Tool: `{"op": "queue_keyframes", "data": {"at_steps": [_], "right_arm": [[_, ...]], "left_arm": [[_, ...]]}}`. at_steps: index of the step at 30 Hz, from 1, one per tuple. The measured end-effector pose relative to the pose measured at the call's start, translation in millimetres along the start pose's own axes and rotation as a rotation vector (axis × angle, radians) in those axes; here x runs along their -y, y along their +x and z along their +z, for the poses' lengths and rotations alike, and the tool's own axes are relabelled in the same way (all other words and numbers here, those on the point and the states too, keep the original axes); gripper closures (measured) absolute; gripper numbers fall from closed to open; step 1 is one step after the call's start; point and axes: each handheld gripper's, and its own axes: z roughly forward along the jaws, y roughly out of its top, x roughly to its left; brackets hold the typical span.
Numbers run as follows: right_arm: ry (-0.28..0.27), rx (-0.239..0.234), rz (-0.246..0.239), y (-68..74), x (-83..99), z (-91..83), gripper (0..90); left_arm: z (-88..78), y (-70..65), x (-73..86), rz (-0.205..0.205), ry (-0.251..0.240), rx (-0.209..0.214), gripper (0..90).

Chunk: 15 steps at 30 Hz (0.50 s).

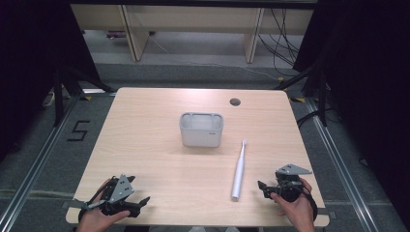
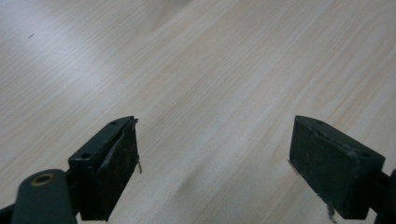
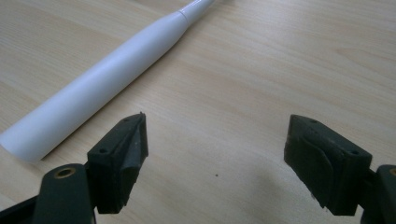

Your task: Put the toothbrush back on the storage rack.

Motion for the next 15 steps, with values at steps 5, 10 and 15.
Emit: {"op": "queue_keyframes", "data": {"at_steps": [5, 10, 15], "right_arm": [[-0.027, 0.000, -0.026, 0.5, -1.3, 0.1, 25.2], [-0.054, -0.021, -0.053, 3.0, -5.9, -2.1, 35.0], [-0.079, -0.048, -0.109, 9.7, -11.1, -2.7, 46.5]], "left_arm": [[0.3, 0.4, -0.1, 0.006, 0.007, 0.008, 15.1], [0.6, 0.6, 0.2, 0.002, 0.006, 0.003, 15.1], [1.0, 0.1, 0.4, -0.002, 0.000, 0.004, 15.1]]}}
